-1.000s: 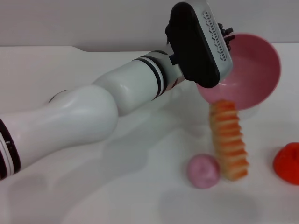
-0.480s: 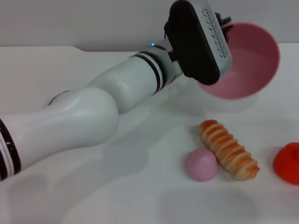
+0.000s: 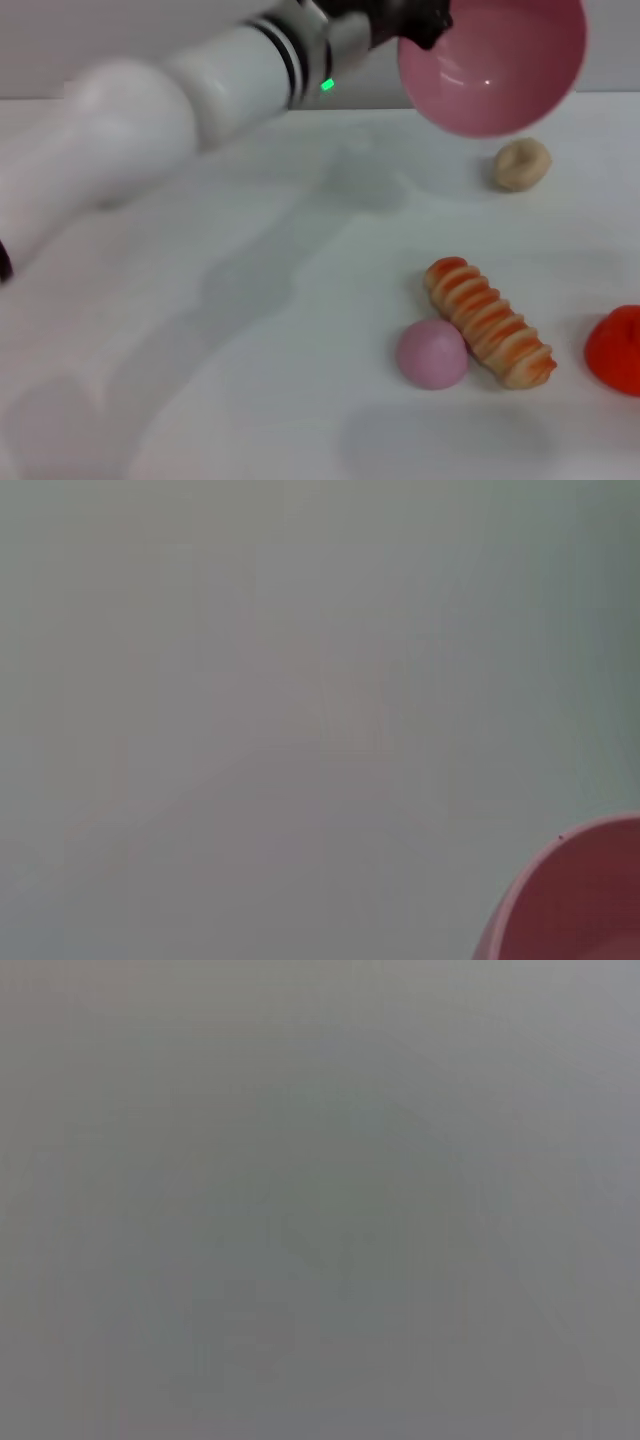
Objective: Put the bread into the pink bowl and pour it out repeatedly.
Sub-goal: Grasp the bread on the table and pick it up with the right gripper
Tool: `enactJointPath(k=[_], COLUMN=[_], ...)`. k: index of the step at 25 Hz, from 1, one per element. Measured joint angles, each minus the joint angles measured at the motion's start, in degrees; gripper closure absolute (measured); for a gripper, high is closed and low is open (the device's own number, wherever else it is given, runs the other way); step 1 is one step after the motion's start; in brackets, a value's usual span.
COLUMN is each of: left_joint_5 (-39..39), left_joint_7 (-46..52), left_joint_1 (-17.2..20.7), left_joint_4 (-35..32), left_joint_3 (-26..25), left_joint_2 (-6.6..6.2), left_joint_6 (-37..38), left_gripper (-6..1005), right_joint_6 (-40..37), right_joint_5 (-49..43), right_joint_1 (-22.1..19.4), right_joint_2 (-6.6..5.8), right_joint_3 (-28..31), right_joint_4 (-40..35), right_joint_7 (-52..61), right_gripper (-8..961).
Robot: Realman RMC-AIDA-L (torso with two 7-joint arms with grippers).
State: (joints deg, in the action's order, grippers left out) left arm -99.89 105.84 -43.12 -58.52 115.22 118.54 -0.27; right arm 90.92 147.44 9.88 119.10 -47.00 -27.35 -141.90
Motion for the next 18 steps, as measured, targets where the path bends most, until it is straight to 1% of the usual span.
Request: enactJointPath(k=[1,3,4,5,6,7,8,9,10,11,12,13,16,18], left_joint_5=[0.0,0.0,0.2,1.0,1.3,1.4,1.3,0.9,-0.3,-1.2,-3.0,-5.2,-12.5,-15.3], left_joint_7=[1.5,1.5,3.1,5.3,5.5,5.6,5.7,5.8,6.3,6.8,8.2,10.1,16.5,18.1], left_joint_1=[-0.3,-0.3,-0.8,-2.6,-3.6,-4.4,-5.8,-6.6,-7.9,-8.4,-9.2,-9.6,-9.8,-9.7], left_joint_4=[0.1,0.1,0.5,2.8,4.3,5.6,7.9,9.3,11.3,12.1,13.0,13.3,12.0,11.4], left_joint_3=[-3.5,-3.5,-7.6,-18.3,-22.6,-26.0,-31.6,-34.9,-39.6,-41.7,-44.3,-45.8,-47.7,-49.0], left_joint_2=[-0.02,-0.02,-0.09,-0.32,-0.43,-0.51,-0.77,-0.96,-1.51,-1.95,-2.76,-3.56,-5.49,-5.77], left_joint_6=[4.1,4.1,9.0,21.9,27.6,31.5,38.2,41.4,46.8,49.2,52.3,55.0,61.7,64.4], left_gripper=[929,929,929,929,929,929,929,929,929,929,929,929,929,929], right_joint_6=[-0.1,-0.8,-1.6,-2.3,-3.5,-4.9,-6.3,-7.8,-9.4,-11.2,-13.1,-15.0,-22.8,-29.3], right_joint_5=[0.0,0.0,0.0,-0.1,-0.1,-0.2,-0.4,-0.8,-1.4,-2.2,-3.0,-3.8,-7.1,-10.7], right_joint_1=[0.3,1.0,1.3,1.5,1.8,2.1,2.4,2.7,3.0,3.5,4.0,4.5,6.5,8.0], right_joint_2=[-0.06,-0.17,-0.19,-0.19,-0.19,-0.19,-0.19,-0.19,-0.19,-0.19,-0.19,-0.23,-0.58,-0.78], right_joint_3=[0.0,0.0,0.0,0.0,0.0,0.0,0.0,0.0,0.0,0.0,0.0,0.0,0.0,0.0], right_joint_4=[0.7,2.1,2.5,2.9,3.1,3.4,3.6,3.6,3.7,3.7,3.7,3.7,2.9,1.2], right_joint_7=[-0.1,-0.1,-0.1,-0.2,-0.2,-0.2,-0.2,-0.1,0.0,0.2,0.5,0.9,5.5,10.7], right_gripper=[282,282,282,282,282,282,282,282,282,282,282,282,281,281])
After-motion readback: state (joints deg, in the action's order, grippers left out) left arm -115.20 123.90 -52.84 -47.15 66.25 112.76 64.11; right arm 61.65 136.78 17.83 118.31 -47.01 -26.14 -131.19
